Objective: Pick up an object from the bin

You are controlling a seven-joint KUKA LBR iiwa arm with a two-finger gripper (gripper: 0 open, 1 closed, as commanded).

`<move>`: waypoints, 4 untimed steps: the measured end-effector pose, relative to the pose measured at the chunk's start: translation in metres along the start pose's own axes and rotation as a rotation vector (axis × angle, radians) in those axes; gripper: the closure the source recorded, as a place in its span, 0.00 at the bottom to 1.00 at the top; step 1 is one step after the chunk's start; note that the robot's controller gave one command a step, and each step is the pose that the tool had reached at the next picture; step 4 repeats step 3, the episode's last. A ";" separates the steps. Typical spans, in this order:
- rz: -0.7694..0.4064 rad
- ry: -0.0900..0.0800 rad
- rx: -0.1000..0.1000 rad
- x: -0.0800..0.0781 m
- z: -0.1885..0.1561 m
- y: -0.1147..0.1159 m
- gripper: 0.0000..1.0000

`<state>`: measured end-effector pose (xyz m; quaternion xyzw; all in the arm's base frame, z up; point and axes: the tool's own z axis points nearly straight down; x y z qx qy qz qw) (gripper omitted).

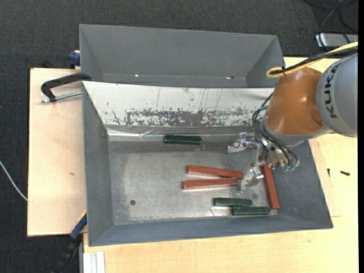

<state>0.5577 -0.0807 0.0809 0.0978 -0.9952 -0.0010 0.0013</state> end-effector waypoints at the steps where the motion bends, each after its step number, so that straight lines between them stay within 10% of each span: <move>1: 0.100 -0.001 0.002 -0.019 0.004 0.056 1.00; 2: 0.100 -0.001 0.002 -0.019 0.004 0.056 1.00; 3: 0.094 -0.017 0.005 -0.010 -0.173 0.056 1.00; 4: 0.094 -0.017 0.005 -0.010 -0.173 0.056 1.00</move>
Offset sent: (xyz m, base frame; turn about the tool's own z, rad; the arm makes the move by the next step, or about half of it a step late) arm 0.0000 0.0000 0.0000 0.0000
